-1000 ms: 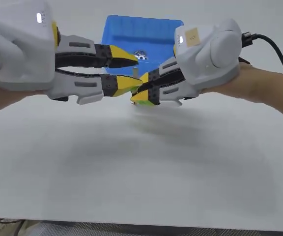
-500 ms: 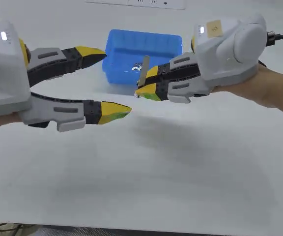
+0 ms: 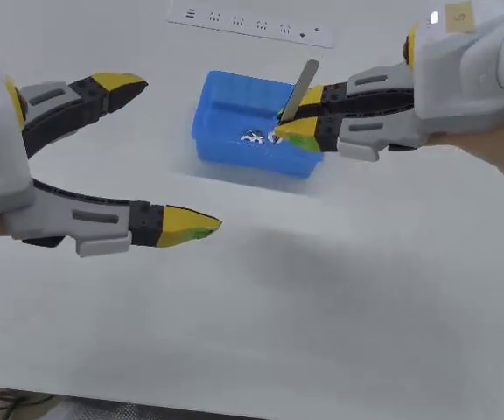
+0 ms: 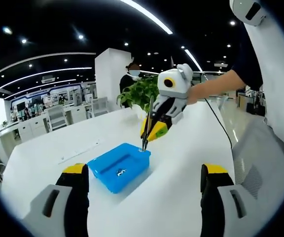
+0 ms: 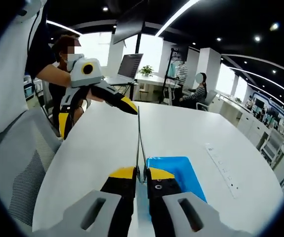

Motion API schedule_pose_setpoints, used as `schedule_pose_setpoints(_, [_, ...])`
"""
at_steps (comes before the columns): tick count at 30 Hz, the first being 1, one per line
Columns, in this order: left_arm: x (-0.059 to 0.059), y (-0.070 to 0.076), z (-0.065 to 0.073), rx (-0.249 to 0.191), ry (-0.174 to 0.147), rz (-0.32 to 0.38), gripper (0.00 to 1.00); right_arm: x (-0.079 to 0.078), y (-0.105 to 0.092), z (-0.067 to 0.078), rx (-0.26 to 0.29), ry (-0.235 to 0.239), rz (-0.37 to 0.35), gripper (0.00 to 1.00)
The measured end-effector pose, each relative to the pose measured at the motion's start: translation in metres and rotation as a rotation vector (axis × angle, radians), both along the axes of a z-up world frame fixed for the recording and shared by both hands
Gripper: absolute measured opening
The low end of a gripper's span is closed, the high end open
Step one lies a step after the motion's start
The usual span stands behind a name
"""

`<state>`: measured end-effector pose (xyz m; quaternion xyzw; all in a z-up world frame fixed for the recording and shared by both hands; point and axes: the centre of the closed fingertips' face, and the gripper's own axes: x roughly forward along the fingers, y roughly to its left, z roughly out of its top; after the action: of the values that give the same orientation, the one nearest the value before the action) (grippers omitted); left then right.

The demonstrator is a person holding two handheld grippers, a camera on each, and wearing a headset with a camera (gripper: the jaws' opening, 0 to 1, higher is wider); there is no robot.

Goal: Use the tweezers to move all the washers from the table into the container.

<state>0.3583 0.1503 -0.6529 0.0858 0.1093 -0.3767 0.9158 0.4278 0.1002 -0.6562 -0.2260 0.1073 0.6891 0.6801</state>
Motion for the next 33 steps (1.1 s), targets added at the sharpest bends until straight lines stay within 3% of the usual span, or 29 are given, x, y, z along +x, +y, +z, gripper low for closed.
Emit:
schedule_pose_setpoints(6, [0.0,0.013,-0.007,-0.04,0.009,0.046,1.0,0.035,0.008,-0.007,0.008,-0.03,-0.038,0.09])
schedule_pose_setpoints(8, [0.0,0.015,-0.009,-0.087,0.017,0.057,1.0,0.046,0.012,-0.013,0.008,-0.028,-0.054,0.09])
schedule_pose_setpoints(17, [-0.004,0.02,-0.026,-0.084,0.045,0.084,1.0,0.078,0.021,-0.059,-0.04,0.038,-0.118,0.09])
schedule_pose_setpoints(20, [-0.004,0.021,-0.023,-0.194,0.086,0.117,1.0,0.08,0.025,-0.069,-0.047,0.05,-0.117,0.09])
schedule_pose_setpoints(23, [-0.002,0.028,-0.029,-0.147,0.071,0.128,1.0,0.075,0.029,-0.081,-0.078,0.051,-0.101,0.09])
schedule_pose_setpoints(30, [-0.002,0.027,-0.035,-0.116,0.077,0.124,1.0,0.081,0.03,-0.099,-0.095,0.078,-0.109,0.09])
schedule_pose_setpoints(33, [-0.003,0.024,-0.041,-0.095,0.094,0.117,1.0,0.084,0.029,-0.106,-0.106,0.082,-0.117,0.09])
